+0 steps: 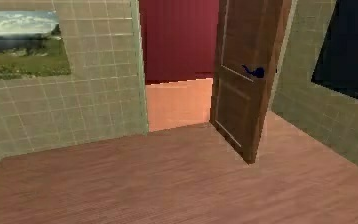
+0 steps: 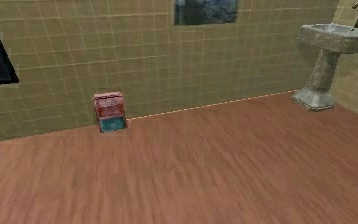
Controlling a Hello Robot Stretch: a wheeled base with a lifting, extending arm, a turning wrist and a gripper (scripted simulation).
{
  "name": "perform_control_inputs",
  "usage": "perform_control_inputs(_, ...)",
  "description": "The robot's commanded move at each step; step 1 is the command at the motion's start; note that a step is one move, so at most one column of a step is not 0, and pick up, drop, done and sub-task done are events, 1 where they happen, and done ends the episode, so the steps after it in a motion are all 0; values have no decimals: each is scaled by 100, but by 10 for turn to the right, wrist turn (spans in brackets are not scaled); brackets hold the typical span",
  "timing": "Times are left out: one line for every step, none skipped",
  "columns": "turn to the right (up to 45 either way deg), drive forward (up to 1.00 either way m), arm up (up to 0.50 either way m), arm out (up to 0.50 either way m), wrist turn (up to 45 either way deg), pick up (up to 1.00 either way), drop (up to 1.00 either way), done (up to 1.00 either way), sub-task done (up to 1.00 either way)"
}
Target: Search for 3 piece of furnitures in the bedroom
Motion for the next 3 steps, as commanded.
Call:
perform_control_inputs(0,100,0,0,0,0,0,0,0)
perform_control_inputs(0,100,0,0,0,0,0,0,0)
perform_control_inputs(0,35,0,0,0,0,0,0,0)
